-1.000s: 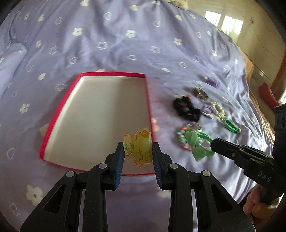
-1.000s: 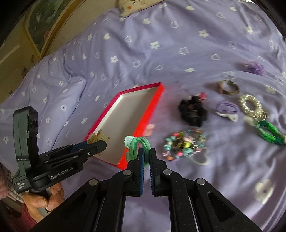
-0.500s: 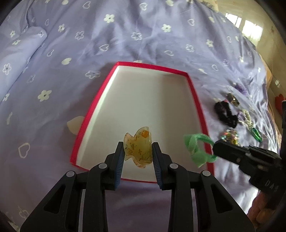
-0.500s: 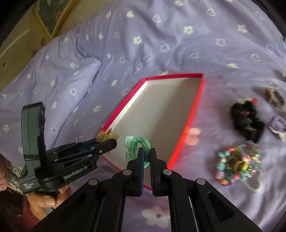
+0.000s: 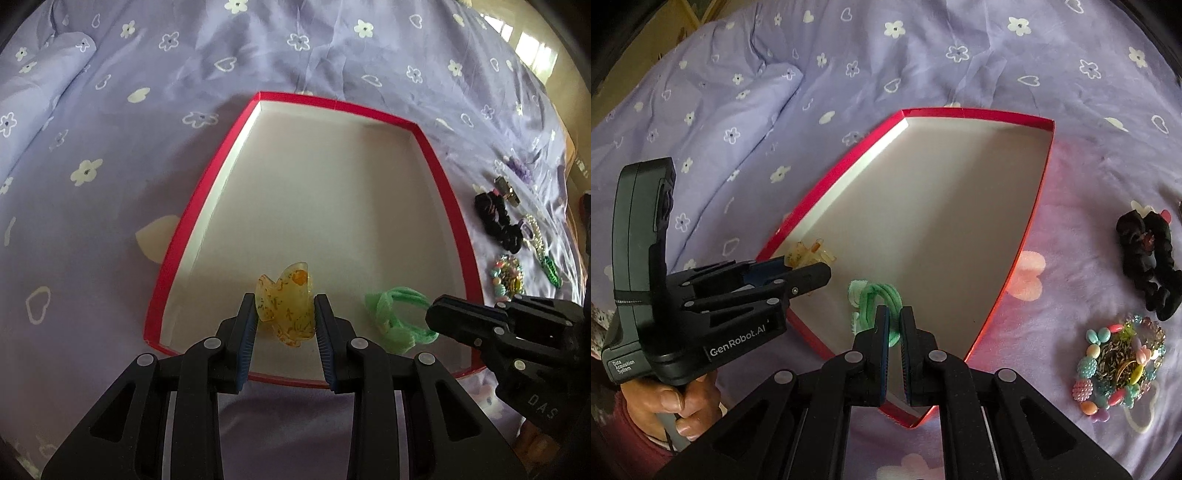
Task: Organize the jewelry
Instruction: 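Open both tools to drop the clip and hair tie into the box, then grasp the black scrunchie with the left tool while the right tool grasps the lavender hair tie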
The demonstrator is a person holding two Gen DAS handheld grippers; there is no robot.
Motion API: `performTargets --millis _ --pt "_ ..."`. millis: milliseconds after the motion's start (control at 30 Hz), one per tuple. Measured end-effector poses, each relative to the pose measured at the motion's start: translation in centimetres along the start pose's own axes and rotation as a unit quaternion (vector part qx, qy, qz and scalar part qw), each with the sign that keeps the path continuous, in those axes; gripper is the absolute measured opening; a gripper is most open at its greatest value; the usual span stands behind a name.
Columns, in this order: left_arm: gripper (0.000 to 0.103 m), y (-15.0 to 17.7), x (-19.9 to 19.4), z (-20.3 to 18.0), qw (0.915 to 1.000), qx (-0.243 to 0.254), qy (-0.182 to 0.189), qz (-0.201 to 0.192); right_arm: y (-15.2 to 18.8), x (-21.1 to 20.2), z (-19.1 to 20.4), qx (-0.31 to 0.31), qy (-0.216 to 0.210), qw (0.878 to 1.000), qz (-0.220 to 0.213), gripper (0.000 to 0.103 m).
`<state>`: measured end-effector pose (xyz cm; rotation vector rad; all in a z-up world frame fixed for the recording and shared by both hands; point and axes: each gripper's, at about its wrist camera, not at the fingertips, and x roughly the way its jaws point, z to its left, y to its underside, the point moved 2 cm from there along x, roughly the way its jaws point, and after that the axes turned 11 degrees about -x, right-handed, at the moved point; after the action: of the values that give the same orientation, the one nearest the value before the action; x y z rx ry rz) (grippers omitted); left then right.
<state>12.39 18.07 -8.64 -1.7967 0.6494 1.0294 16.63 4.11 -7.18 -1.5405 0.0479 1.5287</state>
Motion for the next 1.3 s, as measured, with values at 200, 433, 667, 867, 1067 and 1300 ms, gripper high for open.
performTargets --millis 200,433,667,867,1067,1300 --pt "0.029 0.2 0.1 0.0 1.0 0.005 -0.008 0.001 0.2 0.3 -0.1 -0.004 0.003 1.0 0.009 0.011" --pt "0.045 0.1 0.0 0.0 0.9996 0.01 -0.025 -0.002 0.2 -0.4 -0.1 0.004 -0.005 1.0 -0.004 0.027" --pt "0.064 -0.1 -2.2 -0.1 0.9993 0.003 -0.028 -0.025 1.1 -4.0 -0.6 0.022 0.005 0.999 -0.049 0.03" --pt "0.065 0.0 -4.2 -1.6 0.9991 -0.003 -0.007 -0.041 3.4 -7.8 -3.2 0.063 0.032 0.994 -0.082 0.038" --pt "0.066 0.6 -5.2 -4.5 0.9989 0.009 0.019 -0.043 6.6 -11.3 -6.7 0.11 0.061 0.987 -0.099 0.04" --pt "0.066 1.6 -5.6 -8.3 0.9979 0.035 0.042 -0.037 10.1 -14.5 -10.2 0.15 0.097 0.977 -0.114 0.046"
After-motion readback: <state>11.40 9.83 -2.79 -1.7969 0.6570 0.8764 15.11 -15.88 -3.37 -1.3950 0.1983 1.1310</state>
